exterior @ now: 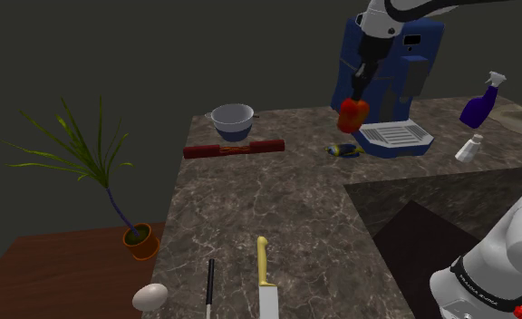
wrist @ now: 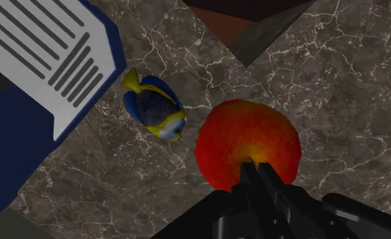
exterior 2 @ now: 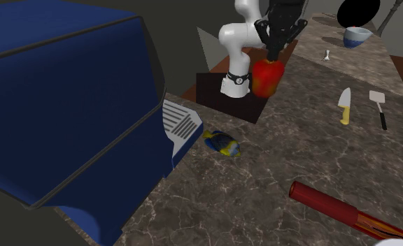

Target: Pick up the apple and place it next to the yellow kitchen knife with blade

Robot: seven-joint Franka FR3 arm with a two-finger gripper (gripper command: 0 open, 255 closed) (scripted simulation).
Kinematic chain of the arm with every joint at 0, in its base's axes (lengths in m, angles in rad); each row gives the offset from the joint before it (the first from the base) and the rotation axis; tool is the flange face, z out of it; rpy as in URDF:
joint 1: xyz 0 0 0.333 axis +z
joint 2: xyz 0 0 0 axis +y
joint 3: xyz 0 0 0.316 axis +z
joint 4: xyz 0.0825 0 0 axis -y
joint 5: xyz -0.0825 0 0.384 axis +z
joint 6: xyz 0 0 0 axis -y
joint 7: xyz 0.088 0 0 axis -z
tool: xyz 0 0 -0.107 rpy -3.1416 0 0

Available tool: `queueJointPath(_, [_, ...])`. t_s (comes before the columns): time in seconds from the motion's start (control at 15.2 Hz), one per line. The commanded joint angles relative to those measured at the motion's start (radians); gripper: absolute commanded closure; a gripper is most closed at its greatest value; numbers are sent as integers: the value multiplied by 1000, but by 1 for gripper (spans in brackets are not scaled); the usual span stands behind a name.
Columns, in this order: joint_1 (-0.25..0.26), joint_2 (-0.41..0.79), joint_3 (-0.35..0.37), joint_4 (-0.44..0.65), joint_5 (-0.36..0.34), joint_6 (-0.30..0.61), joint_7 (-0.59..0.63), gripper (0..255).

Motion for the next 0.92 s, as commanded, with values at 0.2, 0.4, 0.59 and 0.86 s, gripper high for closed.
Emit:
queueJointPath(0.2, [33, -127, 76, -119, 15, -10, 104, 255])
queueJointPath(0.4, [54, -199, 123, -174, 33, -26, 163, 255])
queueJointPath(0.59, [78, -264, 171, -219, 58, -46, 224, 255])
queueJointPath(0.86, [113, -338, 240, -263, 99, -74, 307, 255])
